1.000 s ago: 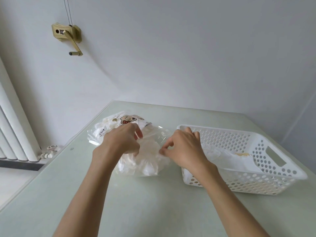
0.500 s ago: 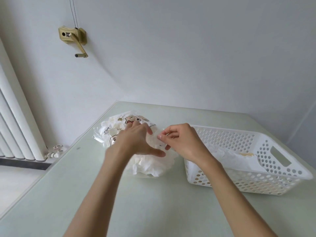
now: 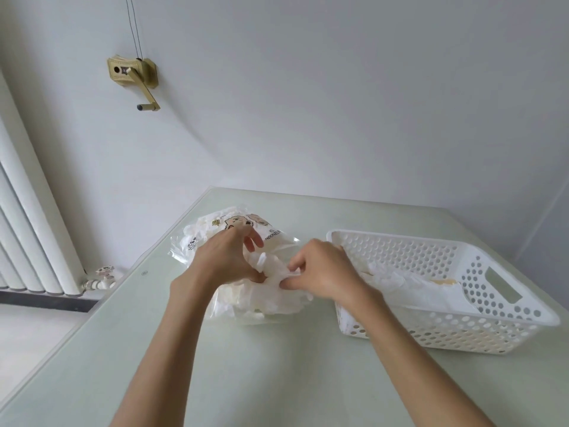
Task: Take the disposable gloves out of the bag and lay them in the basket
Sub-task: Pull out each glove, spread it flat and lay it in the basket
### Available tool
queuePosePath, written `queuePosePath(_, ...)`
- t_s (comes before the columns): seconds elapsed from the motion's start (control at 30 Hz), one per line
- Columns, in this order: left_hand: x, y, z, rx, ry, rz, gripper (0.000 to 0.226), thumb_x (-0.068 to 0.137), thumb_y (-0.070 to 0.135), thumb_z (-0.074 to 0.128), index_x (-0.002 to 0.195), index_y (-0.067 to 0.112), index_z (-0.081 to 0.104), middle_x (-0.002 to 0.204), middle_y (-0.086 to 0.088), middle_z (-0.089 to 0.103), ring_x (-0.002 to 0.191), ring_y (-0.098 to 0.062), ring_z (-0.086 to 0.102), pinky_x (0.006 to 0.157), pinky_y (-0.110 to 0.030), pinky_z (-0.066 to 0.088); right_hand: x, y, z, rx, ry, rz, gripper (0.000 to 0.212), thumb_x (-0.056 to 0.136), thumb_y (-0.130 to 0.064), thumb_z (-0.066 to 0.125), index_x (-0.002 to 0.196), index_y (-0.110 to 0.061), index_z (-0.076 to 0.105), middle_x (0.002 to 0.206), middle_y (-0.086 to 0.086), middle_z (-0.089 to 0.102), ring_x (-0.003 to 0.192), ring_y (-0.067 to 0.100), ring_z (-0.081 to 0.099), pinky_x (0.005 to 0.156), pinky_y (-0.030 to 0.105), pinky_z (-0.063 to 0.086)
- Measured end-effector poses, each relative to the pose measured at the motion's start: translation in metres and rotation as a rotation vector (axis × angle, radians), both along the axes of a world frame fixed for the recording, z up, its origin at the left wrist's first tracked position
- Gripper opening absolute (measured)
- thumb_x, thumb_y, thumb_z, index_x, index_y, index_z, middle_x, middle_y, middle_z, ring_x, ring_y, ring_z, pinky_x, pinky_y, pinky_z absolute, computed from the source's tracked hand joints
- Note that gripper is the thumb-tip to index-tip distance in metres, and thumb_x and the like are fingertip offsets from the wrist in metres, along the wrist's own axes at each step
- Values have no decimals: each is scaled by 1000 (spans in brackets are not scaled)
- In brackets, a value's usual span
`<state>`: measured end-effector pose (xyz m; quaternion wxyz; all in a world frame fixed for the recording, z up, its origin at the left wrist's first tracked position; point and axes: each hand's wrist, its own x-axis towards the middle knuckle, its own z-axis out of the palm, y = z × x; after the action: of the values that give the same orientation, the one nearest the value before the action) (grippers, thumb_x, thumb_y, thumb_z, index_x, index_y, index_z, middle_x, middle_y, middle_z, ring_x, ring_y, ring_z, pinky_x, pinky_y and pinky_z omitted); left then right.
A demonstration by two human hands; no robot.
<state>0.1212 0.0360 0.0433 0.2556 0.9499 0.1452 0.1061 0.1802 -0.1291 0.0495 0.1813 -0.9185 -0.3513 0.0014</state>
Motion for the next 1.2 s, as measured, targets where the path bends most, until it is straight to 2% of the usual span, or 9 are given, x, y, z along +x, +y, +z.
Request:
queuePosePath(0.13, 1, 6, -3, -67, -1, -11, 47, 60, 30, 87, 97, 35, 58, 92, 18, 53, 85, -10, 51, 73, -28, 42, 6, -11, 17, 175, 290, 69, 19, 67, -33, 86, 65, -21, 70, 55, -13, 57, 50, -2, 47, 54, 15, 36)
queuePosePath(0.23, 3, 8, -6, -71, 5, -9, 44, 62, 27, 86, 94, 37, 58, 89, 19, 51, 86, -11, 51, 75, -28, 42, 11, -19, 29, 149, 326, 116, 17, 84, -28, 72, 89, -12, 76, 38, -21, 48, 39, -5, 44, 45, 8, 30)
queuePosePath(0.37, 4, 10, -9, -41, 61, 3, 43, 64, 23, 84, 92, 39, 56, 94, 18, 53, 88, -10, 50, 73, -26, 40, 26, -31, 41, 222, 308, 45, 16, 88, -30, 66, 90, -17, 75, 43, -26, 52, 52, -5, 51, 54, 10, 33)
queuePosePath(0.5, 7, 3, -8, 15, 67, 18, 47, 63, 26, 86, 98, 37, 55, 100, 17, 53, 90, -10, 49, 65, -26, 34, 34, -25, 38, 465, 205, 10, 15, 94, -26, 56, 85, -23, 68, 90, -3, 70, 90, 15, 63, 84, 28, 44)
queuePosePath(0.63, 8, 1, -11, 26, 52, 45, 52, 62, 30, 86, 106, 34, 59, 100, 17, 53, 90, -9, 48, 66, -25, 34, 31, -17, 31, 605, 112, 23, 16, 94, -23, 57, 82, -21, 66, 77, 6, 68, 69, 17, 59, 69, 30, 43)
queuePosePath(0.87, 10, -2, -15, -2, -32, 93, 51, 63, 35, 85, 106, 33, 57, 102, 17, 54, 92, -10, 49, 68, -27, 36, 30, -13, 29, 914, -12, 2, 17, 93, -18, 59, 83, -10, 71, 67, 17, 64, 56, 13, 49, 54, 28, 41)
queuePosePath(1.0, 8, -9, -13, 107, -32, 60, 57, 63, 38, 84, 113, 33, 56, 109, 15, 56, 102, -10, 52, 70, -26, 35, 34, -16, 23, 801, 79, -11, 23, 93, -23, 61, 82, -5, 68, 56, 6, 51, 50, 11, 37, 51, 24, 36)
queuePosePath(1.1, 0, -17, -8, 90, 17, -31, 71, 64, 41, 83, 126, 33, 48, 121, 15, 54, 112, -11, 51, 77, -28, 40, 34, -22, 21, 676, 162, 4, 22, 92, -24, 62, 82, -6, 70, 61, 3, 57, 50, 9, 45, 51, 19, 43)
queuePosePath(1.2, -18, -20, 8, 109, 67, -158, 82, 67, 40, 82, 137, 30, 39, 134, 13, 45, 121, -12, 46, 94, -32, 42, 35, -27, 21, 664, 151, -51, 20, 91, -28, 61, 79, -15, 70, 70, 1, 65, 61, 12, 53, 60, 25, 42)
